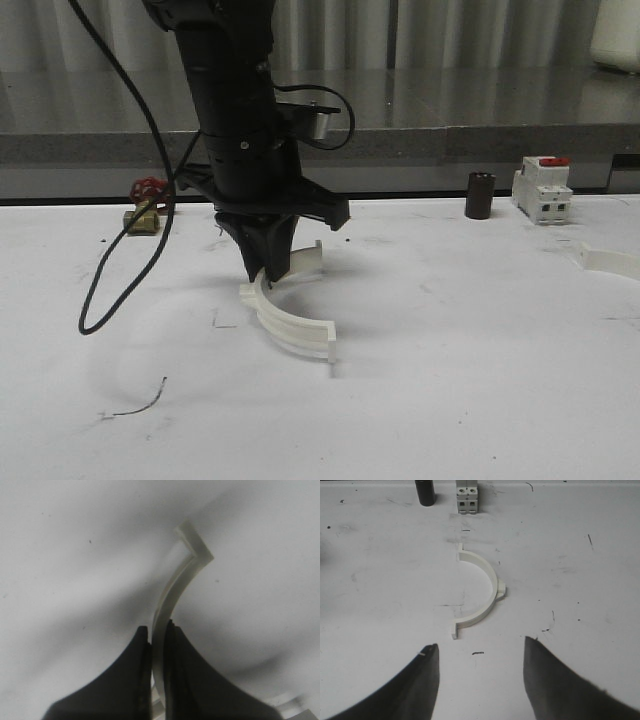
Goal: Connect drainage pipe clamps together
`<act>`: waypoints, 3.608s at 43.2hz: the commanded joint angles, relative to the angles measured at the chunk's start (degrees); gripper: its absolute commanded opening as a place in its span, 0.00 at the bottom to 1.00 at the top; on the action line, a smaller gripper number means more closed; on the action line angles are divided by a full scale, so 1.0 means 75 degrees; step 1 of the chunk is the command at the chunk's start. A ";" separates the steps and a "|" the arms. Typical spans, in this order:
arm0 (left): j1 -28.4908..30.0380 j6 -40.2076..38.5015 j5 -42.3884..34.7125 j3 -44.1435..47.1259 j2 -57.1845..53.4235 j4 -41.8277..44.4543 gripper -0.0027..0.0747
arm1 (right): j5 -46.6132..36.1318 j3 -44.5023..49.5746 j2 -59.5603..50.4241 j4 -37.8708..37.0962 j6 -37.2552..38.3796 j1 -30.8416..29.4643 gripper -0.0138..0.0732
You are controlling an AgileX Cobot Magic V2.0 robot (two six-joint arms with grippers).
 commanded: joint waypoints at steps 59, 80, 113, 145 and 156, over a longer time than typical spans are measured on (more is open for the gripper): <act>0.0026 0.0557 -0.0366 0.3626 -0.7395 0.0412 0.37 | -0.0457 -0.0240 0.0051 -0.0079 -0.0039 -0.0035 0.64; 0.0026 -0.0322 -0.1163 0.6688 -1.0810 0.0261 0.37 | -0.0448 -0.0240 0.0051 -0.0050 -0.0039 -0.0035 0.64; 0.0026 -0.0322 -0.1512 0.7322 -1.1721 0.0337 0.37 | -0.0400 -0.0240 0.0051 0.0054 -0.0039 -0.0035 0.64; 0.0026 -0.0322 -0.1512 0.7322 -1.1721 0.0337 0.37 | 0.2275 -0.3048 0.2484 -0.0139 -0.0047 -0.0053 0.78; 0.0026 -0.0322 -0.1512 0.7322 -1.1721 0.0337 0.37 | 0.2386 -0.4013 0.4357 0.0541 -0.0694 -0.0802 0.78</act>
